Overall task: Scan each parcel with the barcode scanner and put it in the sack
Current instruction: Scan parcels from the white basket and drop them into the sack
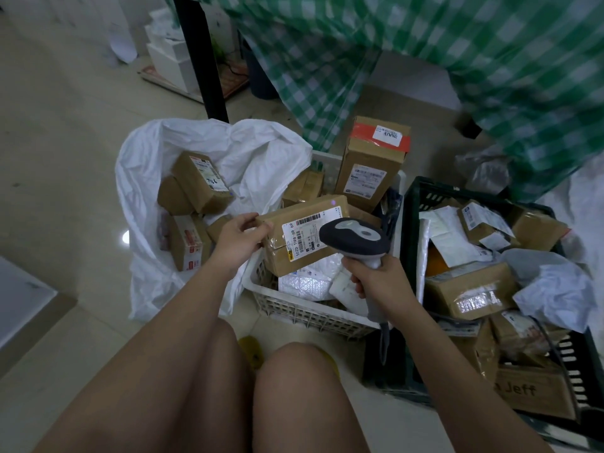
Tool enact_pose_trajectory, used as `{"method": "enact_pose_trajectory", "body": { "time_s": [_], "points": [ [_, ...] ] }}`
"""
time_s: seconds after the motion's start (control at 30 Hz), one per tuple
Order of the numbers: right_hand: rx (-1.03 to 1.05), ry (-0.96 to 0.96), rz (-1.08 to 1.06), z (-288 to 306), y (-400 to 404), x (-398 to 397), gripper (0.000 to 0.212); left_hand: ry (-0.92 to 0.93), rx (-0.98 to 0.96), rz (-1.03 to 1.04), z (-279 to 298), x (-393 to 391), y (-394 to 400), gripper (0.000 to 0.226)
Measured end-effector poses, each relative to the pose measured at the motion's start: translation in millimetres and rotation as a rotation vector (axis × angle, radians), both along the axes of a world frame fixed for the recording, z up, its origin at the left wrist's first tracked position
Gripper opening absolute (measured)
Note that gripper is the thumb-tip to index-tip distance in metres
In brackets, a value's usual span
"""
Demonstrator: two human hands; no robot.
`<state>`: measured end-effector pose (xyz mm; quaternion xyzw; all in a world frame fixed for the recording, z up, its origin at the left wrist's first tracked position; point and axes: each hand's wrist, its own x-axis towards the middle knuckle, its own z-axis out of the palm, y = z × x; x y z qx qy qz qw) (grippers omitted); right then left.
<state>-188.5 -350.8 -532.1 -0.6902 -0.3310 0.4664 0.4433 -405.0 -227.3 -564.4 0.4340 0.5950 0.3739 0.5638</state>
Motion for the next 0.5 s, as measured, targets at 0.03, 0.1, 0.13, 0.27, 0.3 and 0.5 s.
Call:
{"method": "enact_pose_trajectory", "body": {
  "time_s": [0.03,0.1,0.13,0.27,0.3,0.5],
  "points": [
    [0.001,0.004,-0.003,0.8,2.6,-1.1,0.021,0.023,0.025,0.028,2.3,-4.0,2.0,0.050],
    [0.007,0.003,-0.005,3.3,9.7,-4.2,0.020,0.059,0.092,0.098,7.1,-15.1,8.2,0.050],
    [0.014,0.000,-0.003,5.0,14.0,-7.0,0.019,0.071,0.137,0.130,10.9,-20.6,11.1,0.050],
    [0.032,0.014,-0.024,11.2,31.6,-19.8,0.015,0.204,0.319,0.222,33.5,-52.5,37.4,0.055],
    [0.030,0.019,-0.030,11.9,35.1,-22.5,0.015,0.281,0.355,0.209,37.6,-60.4,45.8,0.058],
    [0.007,0.023,-0.022,11.6,41.4,-25.2,0.015,0.638,0.274,-0.070,40.1,-64.3,70.6,0.073]
  ]
}}
